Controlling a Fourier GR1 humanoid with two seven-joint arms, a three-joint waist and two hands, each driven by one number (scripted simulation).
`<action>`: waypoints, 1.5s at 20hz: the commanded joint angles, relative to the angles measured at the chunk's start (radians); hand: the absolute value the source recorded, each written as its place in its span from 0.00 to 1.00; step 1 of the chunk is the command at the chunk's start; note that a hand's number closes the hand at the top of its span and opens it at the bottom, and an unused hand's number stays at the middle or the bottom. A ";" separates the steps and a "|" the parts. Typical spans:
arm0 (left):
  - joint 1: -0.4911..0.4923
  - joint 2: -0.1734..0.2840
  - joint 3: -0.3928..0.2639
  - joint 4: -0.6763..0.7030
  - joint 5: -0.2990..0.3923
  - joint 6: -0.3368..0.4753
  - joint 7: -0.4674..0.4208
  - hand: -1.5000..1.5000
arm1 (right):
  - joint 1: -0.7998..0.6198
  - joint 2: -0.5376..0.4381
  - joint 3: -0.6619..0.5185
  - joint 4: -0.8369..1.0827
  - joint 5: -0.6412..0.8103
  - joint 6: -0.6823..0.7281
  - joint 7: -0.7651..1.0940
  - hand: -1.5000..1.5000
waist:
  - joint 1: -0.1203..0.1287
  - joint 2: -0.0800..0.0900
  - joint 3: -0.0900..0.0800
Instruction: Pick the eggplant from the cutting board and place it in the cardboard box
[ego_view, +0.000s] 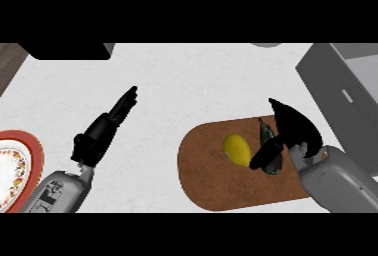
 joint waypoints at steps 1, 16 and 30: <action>0.060 0.018 0.004 -0.079 -0.004 -0.008 0.005 0.50 | 0.029 0.051 0.024 -0.017 0.067 -0.023 0.217 0.00 | 0.003 -0.004 0.001; 0.009 -0.042 0.027 -0.008 -0.059 -0.023 0.013 0.50 | 0.039 0.164 -0.031 0.117 0.107 0.061 0.158 0.00 | -0.001 0.002 0.000; -0.002 -0.080 0.054 -0.011 -0.082 -0.046 0.036 0.50 | 0.080 0.179 -0.081 0.193 0.182 0.115 0.094 0.00 | 0.000 0.002 0.001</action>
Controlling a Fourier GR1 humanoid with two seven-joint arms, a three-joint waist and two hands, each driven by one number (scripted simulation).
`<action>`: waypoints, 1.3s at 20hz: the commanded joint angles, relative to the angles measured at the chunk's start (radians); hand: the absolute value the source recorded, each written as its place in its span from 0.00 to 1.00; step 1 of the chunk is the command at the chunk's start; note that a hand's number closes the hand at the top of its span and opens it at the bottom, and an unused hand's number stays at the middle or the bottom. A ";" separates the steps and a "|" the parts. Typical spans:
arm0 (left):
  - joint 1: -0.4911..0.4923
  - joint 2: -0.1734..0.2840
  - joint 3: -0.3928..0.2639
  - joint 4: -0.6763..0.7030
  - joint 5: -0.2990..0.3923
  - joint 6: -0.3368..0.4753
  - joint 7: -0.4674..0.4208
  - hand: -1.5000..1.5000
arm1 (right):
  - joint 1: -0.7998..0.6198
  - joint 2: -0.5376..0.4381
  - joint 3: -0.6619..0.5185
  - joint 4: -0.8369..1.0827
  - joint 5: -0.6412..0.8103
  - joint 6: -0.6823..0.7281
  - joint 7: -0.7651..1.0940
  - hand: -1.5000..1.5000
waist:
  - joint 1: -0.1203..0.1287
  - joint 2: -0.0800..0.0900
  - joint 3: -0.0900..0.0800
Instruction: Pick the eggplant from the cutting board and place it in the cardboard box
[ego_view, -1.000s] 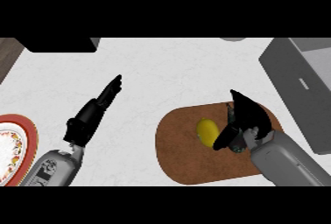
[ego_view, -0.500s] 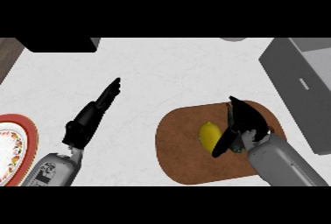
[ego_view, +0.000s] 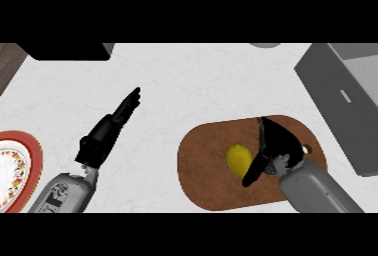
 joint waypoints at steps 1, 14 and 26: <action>-0.024 -0.004 0.023 -0.008 0.006 -0.011 0.032 0.50 | -0.003 0.028 0.016 0.036 0.044 0.042 0.169 0.00 | 0.002 0.006 0.004; 0.009 -0.020 0.038 -0.009 -0.017 -0.047 0.001 0.50 | 0.058 0.003 -0.012 0.036 0.123 0.089 0.024 1.00 | -0.003 0.006 0.004; 0.050 0.004 0.076 -0.049 -0.018 -0.022 0.037 0.50 | 0.133 -0.429 0.070 -0.290 0.245 -0.005 -0.860 1.00 | -0.065 -0.025 0.013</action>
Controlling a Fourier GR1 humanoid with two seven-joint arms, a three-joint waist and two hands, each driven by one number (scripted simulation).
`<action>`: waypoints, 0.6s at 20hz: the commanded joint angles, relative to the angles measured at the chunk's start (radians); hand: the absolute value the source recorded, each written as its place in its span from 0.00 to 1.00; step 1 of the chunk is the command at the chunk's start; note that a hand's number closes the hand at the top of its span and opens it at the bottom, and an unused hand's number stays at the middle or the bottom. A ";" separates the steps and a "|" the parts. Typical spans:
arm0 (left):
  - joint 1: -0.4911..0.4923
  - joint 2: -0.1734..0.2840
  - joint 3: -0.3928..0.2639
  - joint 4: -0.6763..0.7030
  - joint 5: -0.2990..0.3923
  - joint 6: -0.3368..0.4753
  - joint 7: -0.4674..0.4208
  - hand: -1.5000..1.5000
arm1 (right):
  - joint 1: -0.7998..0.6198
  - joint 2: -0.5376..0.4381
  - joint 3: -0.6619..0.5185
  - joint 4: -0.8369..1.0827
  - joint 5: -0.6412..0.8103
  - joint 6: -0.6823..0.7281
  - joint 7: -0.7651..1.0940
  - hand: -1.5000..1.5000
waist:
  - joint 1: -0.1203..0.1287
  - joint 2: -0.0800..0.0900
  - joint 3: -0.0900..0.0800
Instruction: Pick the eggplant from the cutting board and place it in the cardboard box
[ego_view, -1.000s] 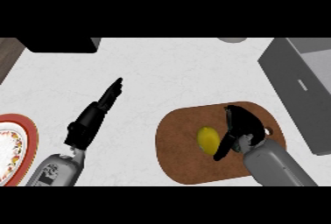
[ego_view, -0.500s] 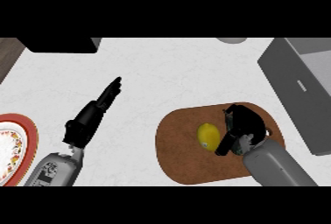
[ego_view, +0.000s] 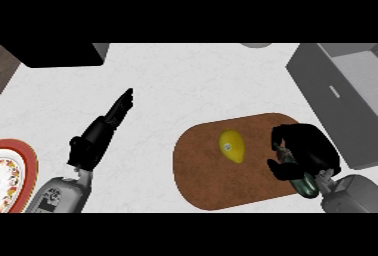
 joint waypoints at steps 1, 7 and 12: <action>0.013 0.003 0.023 0.008 0.012 0.006 -0.006 0.50 | 0.046 -0.195 -0.019 -0.112 0.045 -0.091 -0.323 1.00 | -0.040 0.001 0.005; 0.059 0.000 0.025 0.009 -0.010 0.030 -0.044 0.50 | 0.228 -0.411 -0.240 -0.176 -0.094 -0.286 -0.695 1.00 | -0.067 0.005 0.002; 0.098 0.014 0.038 -0.018 -0.002 0.024 -0.054 0.50 | 0.370 -0.522 -0.463 -0.142 -0.330 -0.301 -0.970 1.00 | -0.071 0.001 0.002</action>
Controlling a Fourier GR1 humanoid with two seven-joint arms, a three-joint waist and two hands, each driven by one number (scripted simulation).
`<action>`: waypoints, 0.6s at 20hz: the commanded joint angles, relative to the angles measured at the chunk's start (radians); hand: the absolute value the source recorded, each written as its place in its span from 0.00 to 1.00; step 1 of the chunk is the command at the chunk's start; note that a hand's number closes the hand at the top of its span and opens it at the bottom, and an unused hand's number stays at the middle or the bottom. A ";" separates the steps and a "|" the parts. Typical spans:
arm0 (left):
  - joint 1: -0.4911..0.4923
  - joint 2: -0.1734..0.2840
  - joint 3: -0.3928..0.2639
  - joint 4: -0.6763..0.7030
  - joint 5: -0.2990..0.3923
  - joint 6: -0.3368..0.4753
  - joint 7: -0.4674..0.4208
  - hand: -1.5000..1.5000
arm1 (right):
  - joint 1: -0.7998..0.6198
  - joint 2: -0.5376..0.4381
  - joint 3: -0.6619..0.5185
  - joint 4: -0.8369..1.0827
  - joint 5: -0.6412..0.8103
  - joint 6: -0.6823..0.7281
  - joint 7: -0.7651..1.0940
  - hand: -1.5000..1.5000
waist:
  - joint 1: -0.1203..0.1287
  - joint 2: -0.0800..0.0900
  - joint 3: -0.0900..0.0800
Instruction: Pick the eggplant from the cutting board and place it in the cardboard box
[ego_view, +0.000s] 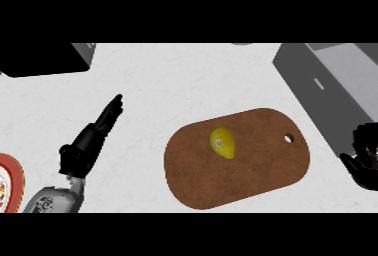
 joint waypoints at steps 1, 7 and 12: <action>-0.020 0.013 0.028 0.000 0.013 -0.007 0.009 0.50 | 0.120 -0.084 -0.178 0.014 -0.199 -0.020 -0.255 1.00 | -0.009 0.003 -0.001; 0.018 0.035 0.021 -0.041 0.003 -0.019 0.021 0.50 | 0.252 -0.118 -0.493 0.072 -0.473 0.084 -0.422 1.00 | -0.013 -0.005 -0.003; 0.005 -0.001 -0.012 -0.055 -0.009 -0.018 0.049 0.50 | 0.371 -0.163 -0.744 0.210 -0.604 0.281 -0.486 1.00 | 0.033 0.007 -0.005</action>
